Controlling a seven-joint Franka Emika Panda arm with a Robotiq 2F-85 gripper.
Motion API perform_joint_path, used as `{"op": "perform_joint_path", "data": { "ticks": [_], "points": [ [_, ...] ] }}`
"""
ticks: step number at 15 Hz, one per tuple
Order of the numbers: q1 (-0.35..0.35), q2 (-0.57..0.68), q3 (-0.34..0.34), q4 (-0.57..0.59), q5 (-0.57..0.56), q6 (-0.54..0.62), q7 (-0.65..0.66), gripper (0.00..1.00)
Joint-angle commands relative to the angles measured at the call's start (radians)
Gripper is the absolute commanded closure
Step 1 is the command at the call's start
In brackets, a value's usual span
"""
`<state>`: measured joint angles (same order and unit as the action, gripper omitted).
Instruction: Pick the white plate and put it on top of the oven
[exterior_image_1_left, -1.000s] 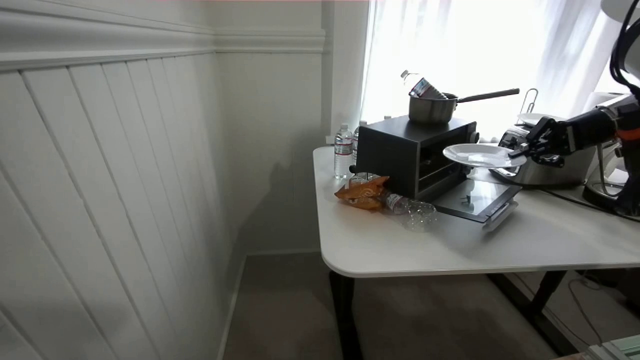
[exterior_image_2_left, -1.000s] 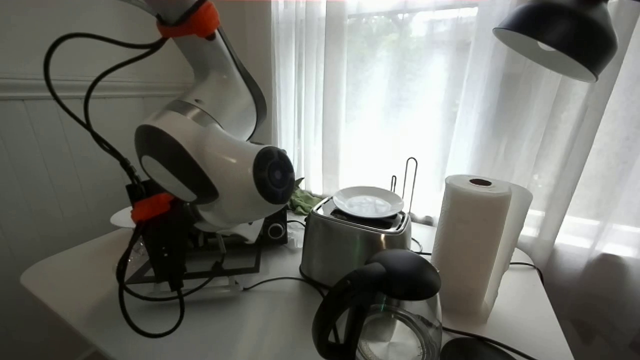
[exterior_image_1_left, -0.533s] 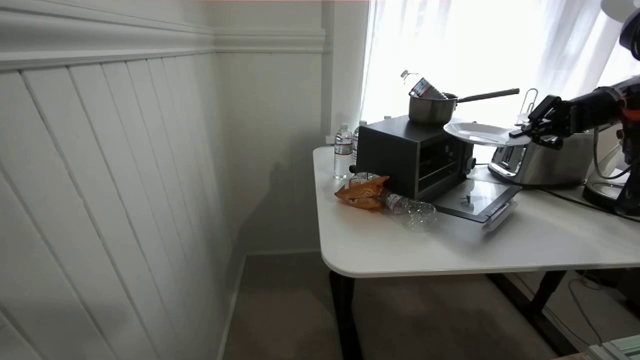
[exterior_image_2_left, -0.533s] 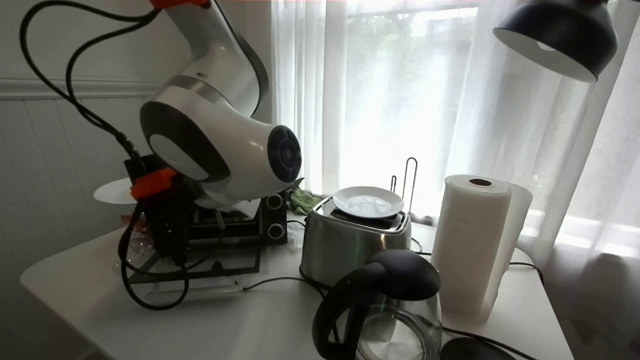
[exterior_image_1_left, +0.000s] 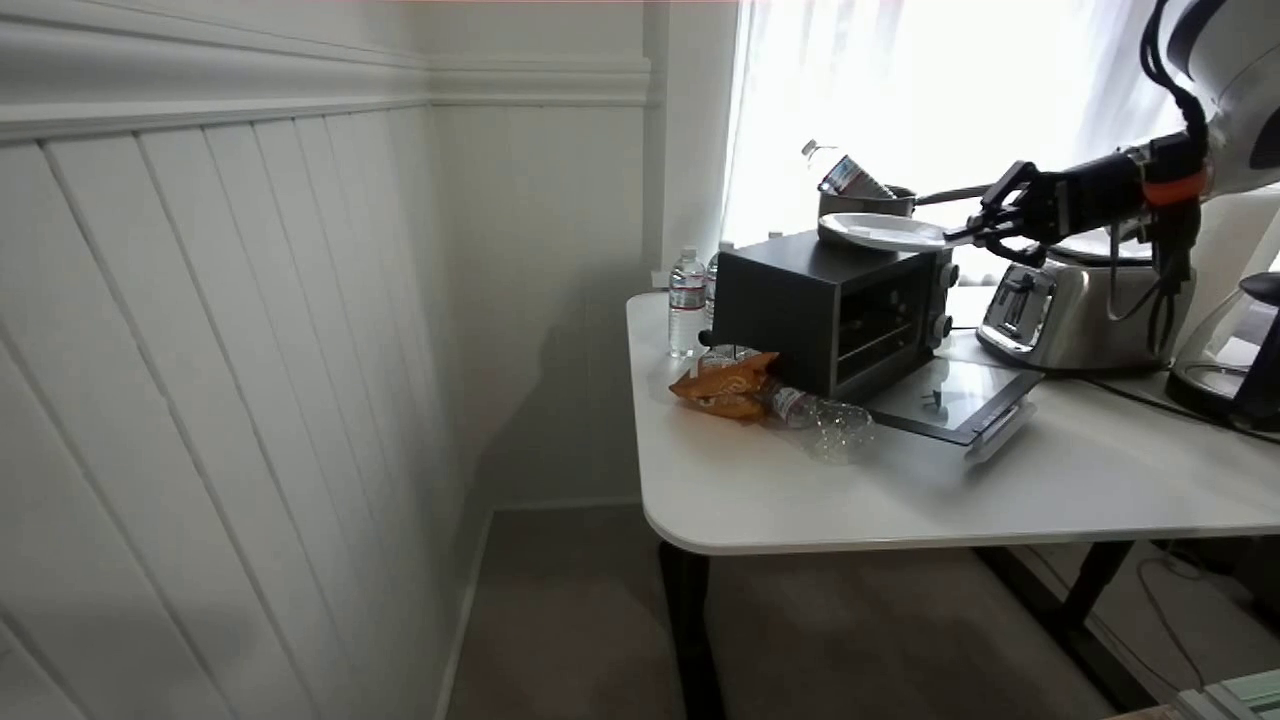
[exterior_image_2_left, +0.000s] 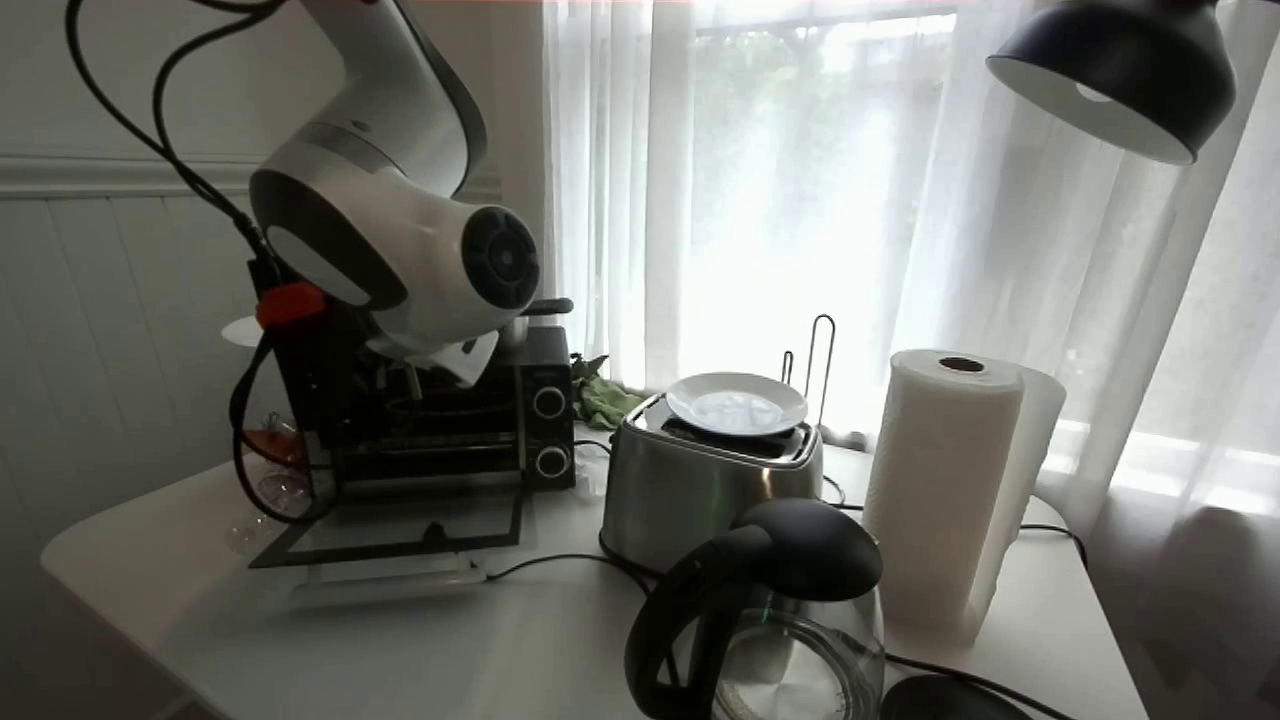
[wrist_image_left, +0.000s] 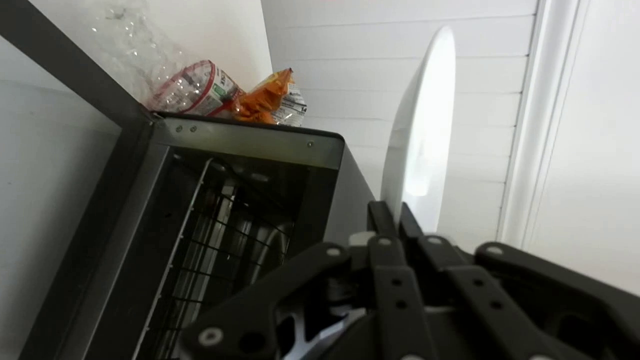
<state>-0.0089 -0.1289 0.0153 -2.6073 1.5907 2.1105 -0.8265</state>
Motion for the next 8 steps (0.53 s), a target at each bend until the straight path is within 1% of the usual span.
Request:
{"op": "perform_joint_path", "data": {
  "ticks": [1, 4, 8],
  "points": [
    [0.044, 0.081, 0.057, 0.094, 0.116, 0.152, 0.063, 0.98],
    [0.08, 0.146, 0.09, 0.167, 0.194, 0.284, 0.069, 0.98],
    [0.114, 0.223, 0.1, 0.248, 0.268, 0.389, 0.063, 0.98]
  ]
}}
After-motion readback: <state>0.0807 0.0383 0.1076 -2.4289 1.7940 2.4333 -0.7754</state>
